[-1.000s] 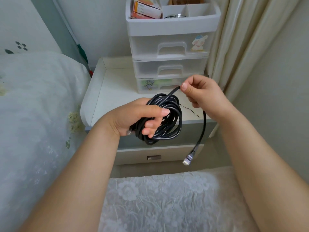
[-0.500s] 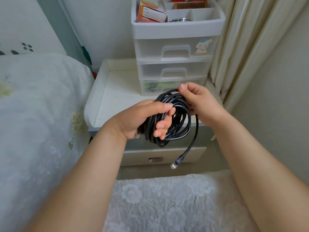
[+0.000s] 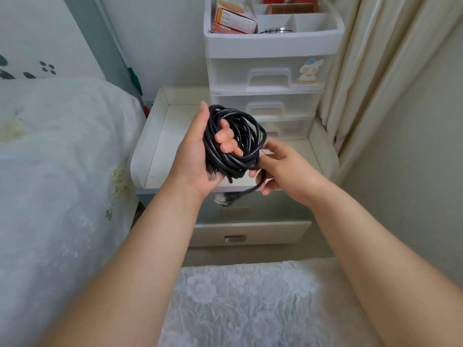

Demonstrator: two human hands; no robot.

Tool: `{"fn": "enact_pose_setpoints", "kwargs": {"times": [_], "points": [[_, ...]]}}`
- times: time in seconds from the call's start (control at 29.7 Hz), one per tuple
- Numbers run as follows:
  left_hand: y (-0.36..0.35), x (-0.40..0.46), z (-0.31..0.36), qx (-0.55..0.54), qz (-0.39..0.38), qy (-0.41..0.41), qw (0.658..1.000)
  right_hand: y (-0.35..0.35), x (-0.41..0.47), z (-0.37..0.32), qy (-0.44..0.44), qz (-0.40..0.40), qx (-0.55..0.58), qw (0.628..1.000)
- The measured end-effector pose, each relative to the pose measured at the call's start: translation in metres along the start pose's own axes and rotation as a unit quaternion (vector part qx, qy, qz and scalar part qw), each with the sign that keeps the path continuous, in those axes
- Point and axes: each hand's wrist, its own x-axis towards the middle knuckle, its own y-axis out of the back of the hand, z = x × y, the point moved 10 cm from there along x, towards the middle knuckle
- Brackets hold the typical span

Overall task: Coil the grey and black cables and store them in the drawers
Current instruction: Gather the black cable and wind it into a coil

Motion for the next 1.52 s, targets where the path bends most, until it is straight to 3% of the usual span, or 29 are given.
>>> {"fn": "enact_pose_setpoints", "kwargs": {"times": [0.24, 0.34, 0.47, 0.61, 0.67, 0.77, 0.94, 1.08, 1.15, 1.28, 1.35, 1.45, 1.52], "points": [[0.022, 0.005, 0.009, -0.107, 0.094, -0.054, 0.988, -0.017, -0.004, -0.003, 0.020, -0.011, -0.024, 0.999], [0.037, 0.003, 0.015, -0.174, 0.150, -0.060, 0.971, -0.028, -0.011, -0.006, 0.069, -0.018, -0.132, 0.989], [0.049, -0.001, 0.007, -0.141, 0.210, -0.058, 0.966, -0.028, -0.024, -0.039, 0.192, 0.112, -0.340, 0.914], [0.049, -0.002, 0.000, -0.136, 0.222, -0.035, 0.965, -0.043, -0.039, -0.069, 0.352, 0.183, -0.426, 0.813], [0.053, -0.003, 0.001, -0.108, 0.243, -0.032, 0.963, -0.048, -0.045, -0.073, 0.381, 0.202, -0.438, 0.789], [0.059, -0.010, 0.002, 0.073, 0.290, -0.025, 0.954, -0.042, -0.045, -0.074, 0.351, 0.213, -0.391, 0.824], [0.054, -0.012, 0.005, 0.291, 0.277, 0.004, 0.916, -0.036, -0.031, -0.055, 0.243, 0.108, -0.281, 0.922], [0.044, -0.008, 0.006, 0.383, 0.223, 0.017, 0.896, -0.029, -0.030, -0.058, 0.244, 0.085, -0.270, 0.927], [0.041, -0.007, 0.001, 0.415, 0.197, 0.039, 0.887, -0.028, -0.032, -0.063, 0.269, 0.092, -0.281, 0.917], [0.035, -0.008, -0.022, 0.393, 0.125, 0.125, 0.902, -0.031, -0.031, -0.068, 0.296, 0.088, -0.293, 0.905], [0.033, -0.009, -0.028, 0.399, 0.106, 0.146, 0.899, -0.027, -0.025, -0.062, 0.257, 0.061, -0.288, 0.920], [0.020, -0.011, -0.034, 0.419, 0.056, 0.148, 0.894, -0.036, -0.020, -0.042, 0.135, -0.063, -0.218, 0.965], [0.015, -0.015, -0.037, 0.428, 0.035, 0.163, 0.889, -0.042, -0.022, -0.039, 0.109, -0.111, -0.203, 0.967]]}}
